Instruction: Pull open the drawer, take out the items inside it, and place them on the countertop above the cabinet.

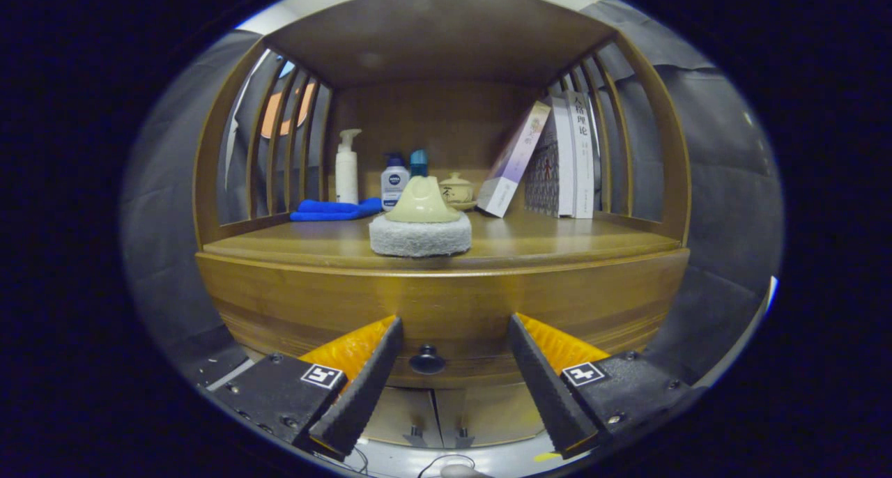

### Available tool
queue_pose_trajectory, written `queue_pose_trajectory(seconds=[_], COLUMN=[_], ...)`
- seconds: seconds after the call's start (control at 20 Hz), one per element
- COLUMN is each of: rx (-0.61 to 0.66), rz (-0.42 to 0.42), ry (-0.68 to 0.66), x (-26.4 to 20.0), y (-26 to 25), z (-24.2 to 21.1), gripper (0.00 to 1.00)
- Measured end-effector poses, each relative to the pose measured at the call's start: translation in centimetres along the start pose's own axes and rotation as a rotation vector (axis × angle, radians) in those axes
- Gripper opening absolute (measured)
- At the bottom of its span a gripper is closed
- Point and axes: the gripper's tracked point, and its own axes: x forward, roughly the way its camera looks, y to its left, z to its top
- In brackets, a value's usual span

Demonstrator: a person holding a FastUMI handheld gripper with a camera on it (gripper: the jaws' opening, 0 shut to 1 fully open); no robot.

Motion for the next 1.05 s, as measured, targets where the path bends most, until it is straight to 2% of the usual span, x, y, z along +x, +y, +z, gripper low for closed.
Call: queue_pose_trajectory(seconds=[0.15,0.5,0.75,1.05], rx=[0.013,0.011,0.028,0.018], rz=[-0.004,0.02,0.044,0.06], ry=[-0.053,-0.178,-0.209,-0.222], x=[-2.5,-13.4,-18.9,-20.8], y=[-1.1,-2.8,-3.5,-3.4], z=[3.5,12.9,15.4,16.0], gripper=[0.99,0.99,0.99,0.99])
